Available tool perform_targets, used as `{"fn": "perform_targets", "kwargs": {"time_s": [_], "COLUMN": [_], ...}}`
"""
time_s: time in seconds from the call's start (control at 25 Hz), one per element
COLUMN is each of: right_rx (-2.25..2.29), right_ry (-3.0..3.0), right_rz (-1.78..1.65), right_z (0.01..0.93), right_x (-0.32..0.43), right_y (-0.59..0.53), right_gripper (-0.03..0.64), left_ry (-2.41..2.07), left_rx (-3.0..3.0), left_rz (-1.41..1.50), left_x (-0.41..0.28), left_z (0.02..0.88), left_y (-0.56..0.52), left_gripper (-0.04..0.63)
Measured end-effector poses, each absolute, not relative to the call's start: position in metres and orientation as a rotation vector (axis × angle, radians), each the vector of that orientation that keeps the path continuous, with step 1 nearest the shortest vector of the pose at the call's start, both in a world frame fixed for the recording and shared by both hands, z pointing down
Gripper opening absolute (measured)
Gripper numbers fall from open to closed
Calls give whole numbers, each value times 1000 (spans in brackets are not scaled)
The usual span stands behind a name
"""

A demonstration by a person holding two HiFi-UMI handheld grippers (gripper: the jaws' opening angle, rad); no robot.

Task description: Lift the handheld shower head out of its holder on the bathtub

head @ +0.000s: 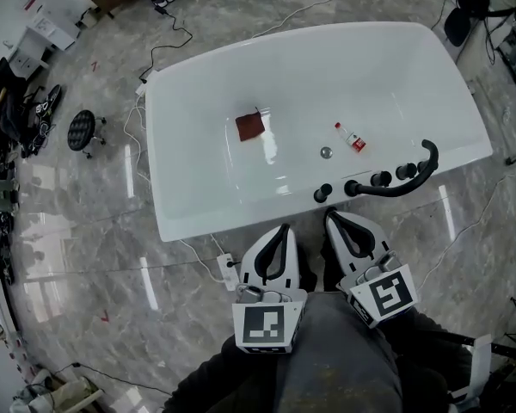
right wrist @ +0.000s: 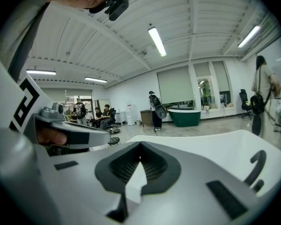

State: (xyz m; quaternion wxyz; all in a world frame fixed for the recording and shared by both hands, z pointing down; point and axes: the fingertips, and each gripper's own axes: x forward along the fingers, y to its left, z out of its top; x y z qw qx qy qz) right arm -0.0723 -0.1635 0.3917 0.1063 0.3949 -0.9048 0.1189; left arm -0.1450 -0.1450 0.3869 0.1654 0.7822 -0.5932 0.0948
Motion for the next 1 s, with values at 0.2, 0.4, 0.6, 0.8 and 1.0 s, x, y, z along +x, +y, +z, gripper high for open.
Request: {"fn": "perform_targets", "kwargs": {"time_s": [0.2,0.4,0.6,0.8,1.0], "right_rx": [1177,1167,1135,1099,1081], "right_ry": [-2660,-2660,-2671,-2663,-2668], "right_rz": [392,437,466,480,450], "right_z": [396,409,425,433,445], "right_x": [-70,-65,-60,-60,-61], "right_y": [-182,-197,-203,-221,-235], "right_gripper": [3,3,3,3,28], "left_ry": [-1703,-1696,-1671,-1673,-1664], "left_rx": [2211,2213,2186,2164,2139], "left_rz": [313,347,401,431,455], "left_x": [-145,-139,-133,-131,-130], "left_z": [387,393,405,413,423], "left_y": [-163,-180,-189,-206,-223], "left_gripper": [2,2,2,2,2]}}
